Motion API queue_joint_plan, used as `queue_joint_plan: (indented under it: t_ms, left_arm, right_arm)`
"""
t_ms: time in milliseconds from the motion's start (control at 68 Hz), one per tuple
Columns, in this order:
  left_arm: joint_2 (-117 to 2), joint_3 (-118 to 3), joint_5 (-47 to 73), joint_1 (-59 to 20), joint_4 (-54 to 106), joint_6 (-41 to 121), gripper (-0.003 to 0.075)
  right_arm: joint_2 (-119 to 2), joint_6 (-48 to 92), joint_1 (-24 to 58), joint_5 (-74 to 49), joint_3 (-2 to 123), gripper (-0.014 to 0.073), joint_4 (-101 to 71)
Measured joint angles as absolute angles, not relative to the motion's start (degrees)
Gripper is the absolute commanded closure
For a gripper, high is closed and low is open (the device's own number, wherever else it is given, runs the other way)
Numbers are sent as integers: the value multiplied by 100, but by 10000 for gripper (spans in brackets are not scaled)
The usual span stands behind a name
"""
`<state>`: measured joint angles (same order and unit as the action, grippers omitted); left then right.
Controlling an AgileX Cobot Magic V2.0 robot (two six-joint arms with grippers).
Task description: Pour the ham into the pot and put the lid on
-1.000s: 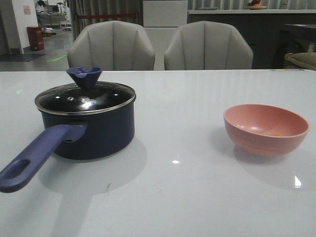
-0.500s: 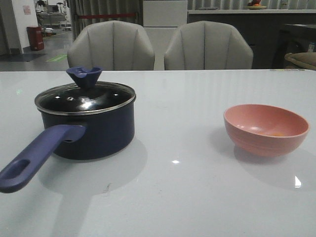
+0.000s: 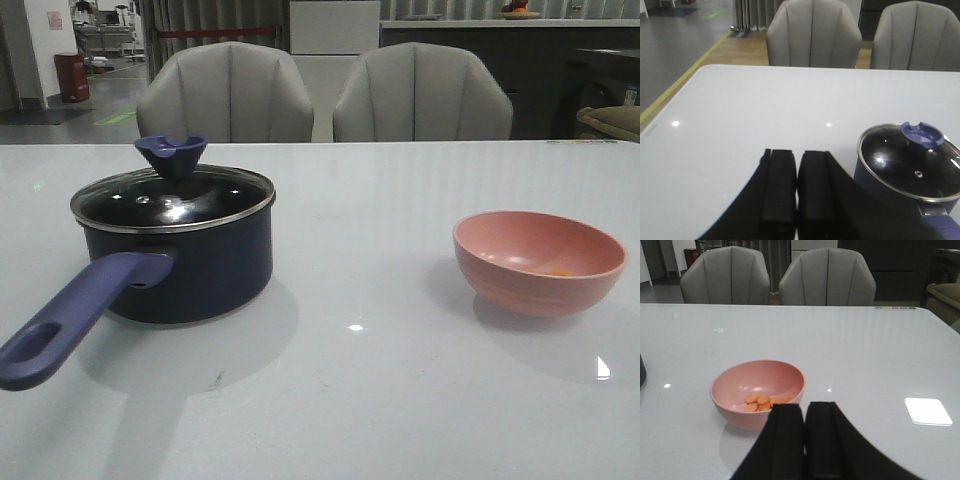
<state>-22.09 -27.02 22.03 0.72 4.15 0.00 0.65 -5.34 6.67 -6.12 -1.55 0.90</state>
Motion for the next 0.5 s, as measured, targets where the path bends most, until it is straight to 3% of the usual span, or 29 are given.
queue_joint_plan:
  t_ms: [88,176,368,426,500]
  left_arm:
    - [-2269,-2702,2253,72,442,0,593]
    - [-2305,-2702,2253,72,442,0,512]
    - [-2305,-2702,2253,72,442,0,148]
    - [-2308,-2702,2253,72,442,0,111]
    - [-2308,-2702,2253,72,442,0,118]
  right_arm:
    - [65,-534,667,-612,-155,445,90]
    - [65,-534,667,-612,-155,445,90]
    - [65,-534,667,-612,-155,445,90]
    - [65,-534,667,-612,-155,445,90]
    - [65,-534,667,-612,-155,445,90]
